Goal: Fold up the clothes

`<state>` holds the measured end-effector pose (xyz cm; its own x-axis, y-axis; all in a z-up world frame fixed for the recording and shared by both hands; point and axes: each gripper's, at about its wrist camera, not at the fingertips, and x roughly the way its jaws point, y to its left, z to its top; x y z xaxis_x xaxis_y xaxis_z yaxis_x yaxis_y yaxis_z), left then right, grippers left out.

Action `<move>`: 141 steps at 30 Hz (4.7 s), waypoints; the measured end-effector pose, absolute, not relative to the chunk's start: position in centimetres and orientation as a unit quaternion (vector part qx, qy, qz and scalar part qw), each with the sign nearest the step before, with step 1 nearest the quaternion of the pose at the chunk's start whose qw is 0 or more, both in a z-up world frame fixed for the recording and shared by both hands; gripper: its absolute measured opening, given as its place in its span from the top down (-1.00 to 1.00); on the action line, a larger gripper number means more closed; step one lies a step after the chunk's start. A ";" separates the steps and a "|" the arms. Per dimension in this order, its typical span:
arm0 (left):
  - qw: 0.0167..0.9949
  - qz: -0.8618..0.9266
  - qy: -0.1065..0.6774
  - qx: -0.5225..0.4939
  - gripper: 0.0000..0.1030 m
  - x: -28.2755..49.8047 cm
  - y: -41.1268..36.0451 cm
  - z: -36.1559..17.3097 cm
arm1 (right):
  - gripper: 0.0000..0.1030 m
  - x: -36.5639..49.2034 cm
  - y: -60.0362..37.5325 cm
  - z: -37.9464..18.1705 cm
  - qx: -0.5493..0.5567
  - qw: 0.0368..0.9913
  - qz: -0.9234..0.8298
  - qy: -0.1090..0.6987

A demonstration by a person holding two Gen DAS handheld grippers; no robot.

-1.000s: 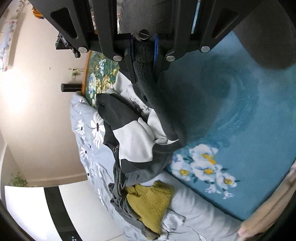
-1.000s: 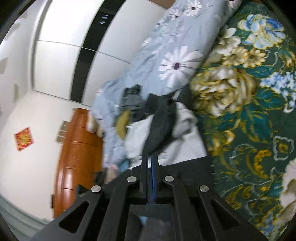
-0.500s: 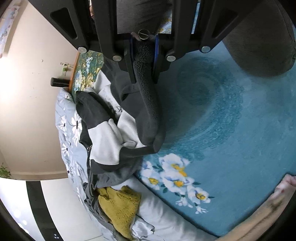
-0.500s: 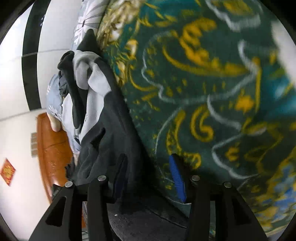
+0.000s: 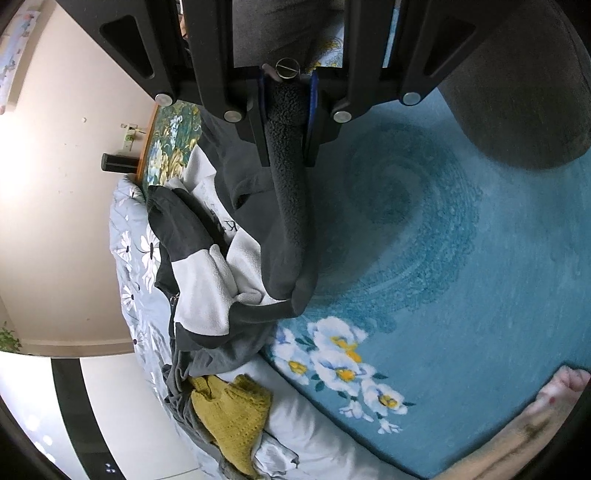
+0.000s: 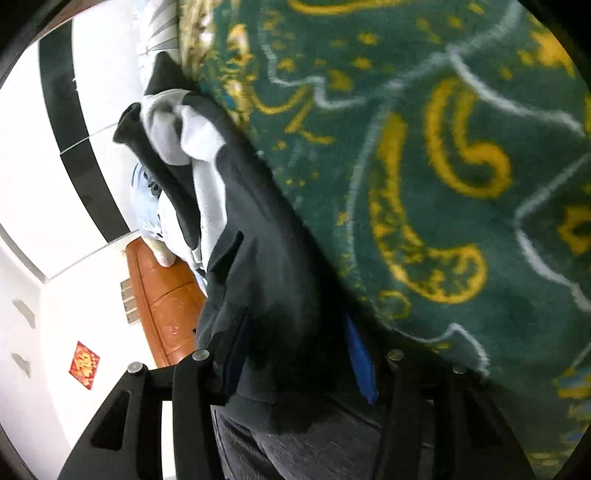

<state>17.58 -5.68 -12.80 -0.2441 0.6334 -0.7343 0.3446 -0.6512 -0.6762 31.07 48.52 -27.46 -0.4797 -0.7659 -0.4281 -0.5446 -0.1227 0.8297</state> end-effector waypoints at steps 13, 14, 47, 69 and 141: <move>0.170 0.664 -0.464 -0.562 0.67 11.3 -5.0 -7.9 | 0.83 22.4 51.8 -13.8 0.363 0.176 -0.664 -0.630; 0.177 0.667 -0.464 -0.556 0.67 9.6 -4.7 -7.0 | 0.83 20.9 52.1 -13.0 0.356 0.181 -0.665 -0.631; 0.066 0.700 -0.472 -0.532 -0.32 -0.1 -5.1 -19.5 | -0.30 16.7 53.4 -22.0 0.460 0.032 -0.680 -0.571; 0.076 0.740 -0.456 -0.488 0.69 -0.4 -0.8 -15.1 | 0.49 12.0 50.6 -19.5 0.385 0.021 -0.704 -0.596; 0.130 0.787 -0.281 -0.534 0.81 -0.7 0.8 -15.8 | 0.86 14.7 56.4 -18.5 0.437 -0.002 -0.761 -0.479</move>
